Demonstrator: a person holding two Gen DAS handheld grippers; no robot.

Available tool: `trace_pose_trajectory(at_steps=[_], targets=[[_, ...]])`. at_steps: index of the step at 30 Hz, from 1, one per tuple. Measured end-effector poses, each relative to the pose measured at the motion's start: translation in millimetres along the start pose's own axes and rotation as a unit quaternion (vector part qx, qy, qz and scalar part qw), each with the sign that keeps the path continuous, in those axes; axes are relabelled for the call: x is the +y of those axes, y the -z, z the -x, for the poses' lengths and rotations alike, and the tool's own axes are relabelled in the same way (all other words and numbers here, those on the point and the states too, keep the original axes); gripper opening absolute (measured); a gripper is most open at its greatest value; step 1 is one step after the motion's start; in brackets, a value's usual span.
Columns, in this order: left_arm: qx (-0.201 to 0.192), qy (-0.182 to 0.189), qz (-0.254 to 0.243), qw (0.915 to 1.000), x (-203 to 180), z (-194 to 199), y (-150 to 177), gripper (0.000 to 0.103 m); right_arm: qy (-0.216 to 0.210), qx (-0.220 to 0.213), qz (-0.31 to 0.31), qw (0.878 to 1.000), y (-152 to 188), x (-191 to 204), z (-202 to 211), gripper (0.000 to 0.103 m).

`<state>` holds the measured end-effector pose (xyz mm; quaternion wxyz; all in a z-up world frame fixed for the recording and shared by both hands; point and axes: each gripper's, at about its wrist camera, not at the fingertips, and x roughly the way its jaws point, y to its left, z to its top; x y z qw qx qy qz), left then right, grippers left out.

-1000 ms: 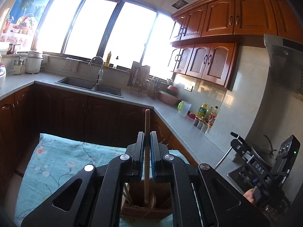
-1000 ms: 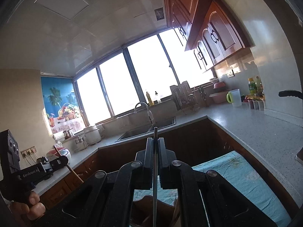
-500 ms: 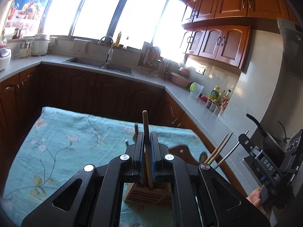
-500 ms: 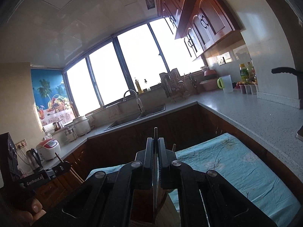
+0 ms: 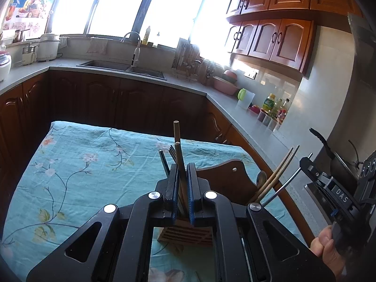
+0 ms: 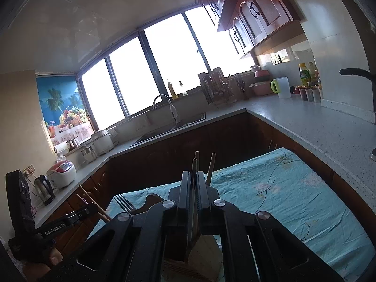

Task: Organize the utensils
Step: 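Open both tools to release the chopsticks into the holder, then move both tools back down toward the remaining chopsticks on the cloth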

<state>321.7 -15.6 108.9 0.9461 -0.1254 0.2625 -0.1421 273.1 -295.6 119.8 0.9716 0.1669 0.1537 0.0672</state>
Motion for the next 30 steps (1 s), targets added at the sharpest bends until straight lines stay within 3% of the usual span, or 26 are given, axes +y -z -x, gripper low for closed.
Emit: trace_pose_trajectory(at_steps=[5, 8, 10, 11, 12, 13, 15, 17, 22, 30], targets=[[0.003, 0.006, 0.012, 0.9999, 3, 1, -2, 0.006, -0.001, 0.002, -0.006, 1.000, -1, -2, 0, 0.010], [0.004, 0.012, 0.016, 0.9998, 4, 6, -2, 0.012, -0.002, -0.005, -0.015, 1.000, -2, -5, 5, 0.013], [-0.001, 0.021, 0.022, 0.9995, 4, 12, -2, 0.025, -0.005, -0.011, -0.025, 1.000, -5, -8, 10, 0.026], [-0.006, 0.024, 0.023, 0.9994, 2, 17, -1, 0.029, -0.009, -0.015, -0.030, 0.999, -7, -9, 14, 0.041], [-0.011, 0.020, 0.021, 0.9995, 0, 22, 0, 0.042, -0.011, -0.022, -0.035, 0.999, -8, -11, 19, 0.052], [-0.019, 0.009, 0.017, 0.9996, -2, 27, 1, 0.053, -0.012, -0.028, -0.037, 0.999, -10, -11, 23, 0.056], [-0.031, -0.001, 0.012, 0.9994, -4, 37, 5, 0.060, -0.013, -0.040, -0.042, 0.998, -11, -13, 33, 0.074], [-0.031, 0.002, 0.013, 0.9994, -3, 43, 10, 0.062, -0.015, -0.049, -0.045, 0.998, -12, -15, 44, 0.083], [-0.022, -0.003, 0.021, 0.9995, 2, 56, 28, 0.065, -0.016, -0.051, -0.047, 0.997, -4, -17, 66, 0.087], [0.025, -0.022, 0.032, 0.9989, 16, 70, 73, 0.066, -0.003, -0.022, -0.059, 0.998, 25, -29, 97, 0.090]])
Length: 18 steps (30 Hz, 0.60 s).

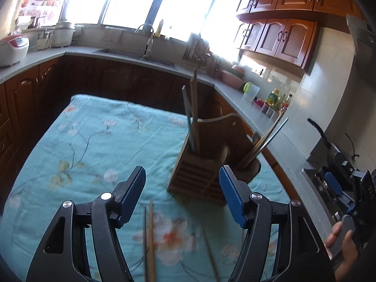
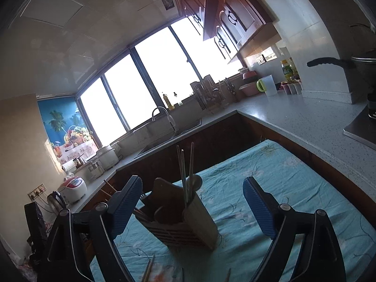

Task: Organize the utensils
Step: 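Move both tools back down toward the remaining chopsticks on the cloth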

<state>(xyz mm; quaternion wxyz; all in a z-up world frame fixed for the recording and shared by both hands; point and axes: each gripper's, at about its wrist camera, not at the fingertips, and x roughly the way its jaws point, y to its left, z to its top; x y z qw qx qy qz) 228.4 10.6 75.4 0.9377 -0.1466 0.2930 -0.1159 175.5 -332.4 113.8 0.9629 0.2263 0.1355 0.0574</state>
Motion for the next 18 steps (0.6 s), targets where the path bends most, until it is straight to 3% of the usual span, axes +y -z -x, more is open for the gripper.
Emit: trace_pose_trajectory(at_steps=[18], targets=[[0.093, -0.032, 0.019, 0.9949, 23, 4, 83, 0.067, 0.063, 0.106, 0.003, 0.992, 86, -29, 30, 0.090]])
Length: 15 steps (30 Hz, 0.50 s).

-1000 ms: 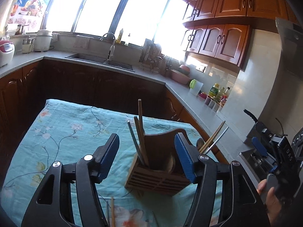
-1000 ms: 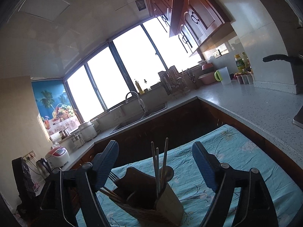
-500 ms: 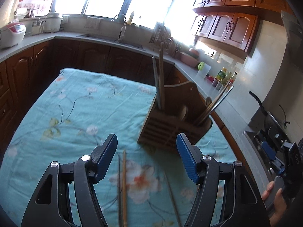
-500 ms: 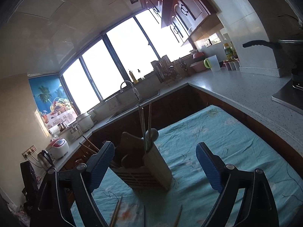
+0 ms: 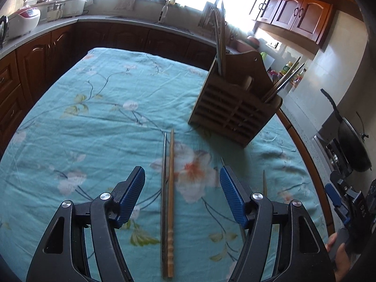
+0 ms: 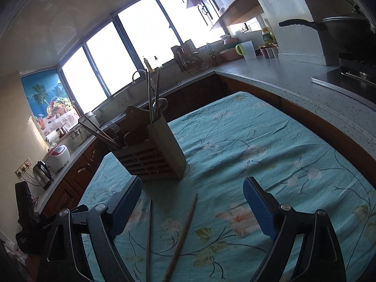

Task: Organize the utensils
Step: 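Move both tools back down toward the remaining chopsticks on the cloth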

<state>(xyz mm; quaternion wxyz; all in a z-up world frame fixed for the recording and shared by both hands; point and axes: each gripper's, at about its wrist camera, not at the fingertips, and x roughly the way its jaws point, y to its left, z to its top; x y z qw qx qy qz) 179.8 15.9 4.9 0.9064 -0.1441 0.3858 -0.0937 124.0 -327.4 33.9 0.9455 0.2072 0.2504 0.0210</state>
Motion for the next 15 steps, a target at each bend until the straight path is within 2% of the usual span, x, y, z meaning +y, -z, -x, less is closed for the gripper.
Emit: trace_pose_trajectory(at_steps=[8, 15], targets=[[0.032, -0.005, -0.012, 0.9994, -5, -8, 16, 0.067, 0.004, 0.032, 0.010, 0.999, 20, 5, -8, 0.090], [0.049, -0.012, -0.007, 0.9987, -2, -16, 18, 0.067, 0.007, 0.058, 0.020, 0.998, 25, 11, -23, 0.088]])
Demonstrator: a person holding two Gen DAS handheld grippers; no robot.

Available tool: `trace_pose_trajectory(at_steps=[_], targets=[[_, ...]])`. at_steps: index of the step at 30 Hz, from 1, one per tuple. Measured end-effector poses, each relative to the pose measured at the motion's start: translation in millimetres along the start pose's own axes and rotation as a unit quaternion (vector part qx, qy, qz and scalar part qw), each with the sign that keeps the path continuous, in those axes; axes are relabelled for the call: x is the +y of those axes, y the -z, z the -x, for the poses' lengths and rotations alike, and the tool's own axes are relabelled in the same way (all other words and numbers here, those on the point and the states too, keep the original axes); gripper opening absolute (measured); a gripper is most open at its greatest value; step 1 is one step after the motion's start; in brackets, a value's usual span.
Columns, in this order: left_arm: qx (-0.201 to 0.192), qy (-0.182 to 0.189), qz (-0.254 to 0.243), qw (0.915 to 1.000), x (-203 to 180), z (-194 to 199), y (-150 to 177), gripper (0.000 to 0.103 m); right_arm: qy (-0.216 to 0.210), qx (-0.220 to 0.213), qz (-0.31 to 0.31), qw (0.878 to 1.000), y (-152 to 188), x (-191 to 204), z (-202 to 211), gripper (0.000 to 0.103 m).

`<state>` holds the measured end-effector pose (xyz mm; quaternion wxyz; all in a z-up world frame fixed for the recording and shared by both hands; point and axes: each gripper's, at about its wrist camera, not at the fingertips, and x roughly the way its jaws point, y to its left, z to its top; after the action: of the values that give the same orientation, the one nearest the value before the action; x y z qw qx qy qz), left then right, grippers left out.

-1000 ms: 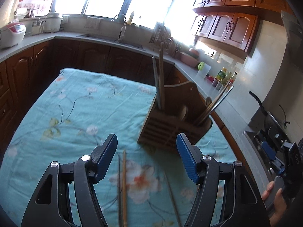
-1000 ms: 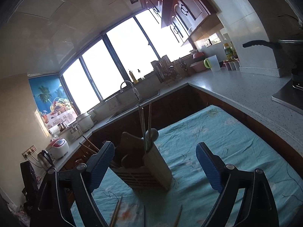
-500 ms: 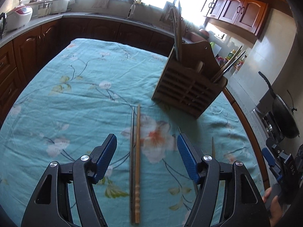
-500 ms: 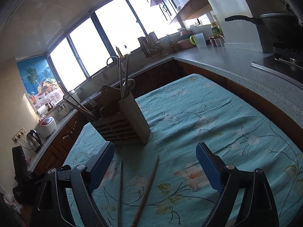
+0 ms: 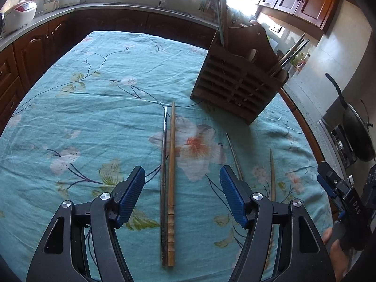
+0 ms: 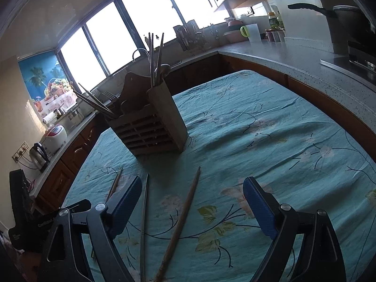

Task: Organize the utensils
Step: 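Move both tools back down toward the remaining chopsticks on the cloth, then grasp a steel chopstick with the left tool while the right tool grasps a wooden one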

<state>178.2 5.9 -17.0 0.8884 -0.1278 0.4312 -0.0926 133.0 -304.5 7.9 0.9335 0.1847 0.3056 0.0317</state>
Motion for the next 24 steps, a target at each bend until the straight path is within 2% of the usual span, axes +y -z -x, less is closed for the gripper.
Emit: trace_pose_trajectory(at_steps=[2, 4, 6, 9, 12, 14, 17, 22, 23, 24], targets=[[0.006, -0.004, -0.003, 1.0000, -1, -3, 0, 0.067, 0.004, 0.007, 0.008, 1.000, 0, 3, -7, 0.088], [0.010, -0.004, -0.008, 0.9999, -4, -6, -1, 0.067, 0.007, 0.016, 0.018, 1.000, -1, 7, -15, 0.081], [0.018, -0.002, -0.014, 0.9997, -7, -11, -2, 0.067, 0.013, 0.028, 0.030, 0.999, -1, 12, -25, 0.064], [0.029, 0.003, -0.024, 0.9993, -15, -17, -5, 0.067, 0.028, 0.058, 0.046, 0.997, -1, 16, -47, 0.045], [0.040, 0.010, -0.033, 0.9986, -25, -25, -10, 0.067, 0.038, 0.095, 0.055, 0.993, 1, 16, -72, 0.032], [0.047, 0.013, -0.043, 0.9979, -33, -31, -14, 0.067, 0.046, 0.121, 0.063, 0.990, 4, 14, -87, 0.027], [0.058, 0.017, -0.062, 0.9962, -48, -42, -20, 0.067, 0.065, 0.128, 0.090, 0.986, 4, 14, -90, 0.008], [0.082, 0.013, -0.097, 0.9918, -75, -72, -30, 0.066, 0.067, 0.133, 0.094, 0.984, 1, -7, -74, 0.004], [0.086, 0.009, -0.103, 0.9909, -79, -78, -31, 0.065, 0.070, 0.133, 0.090, 0.985, 0, -15, -70, 0.001], [0.091, 0.002, -0.111, 0.9897, -84, -86, -31, 0.059, 0.078, 0.136, 0.087, 0.984, -1, -21, -67, 0.001]])
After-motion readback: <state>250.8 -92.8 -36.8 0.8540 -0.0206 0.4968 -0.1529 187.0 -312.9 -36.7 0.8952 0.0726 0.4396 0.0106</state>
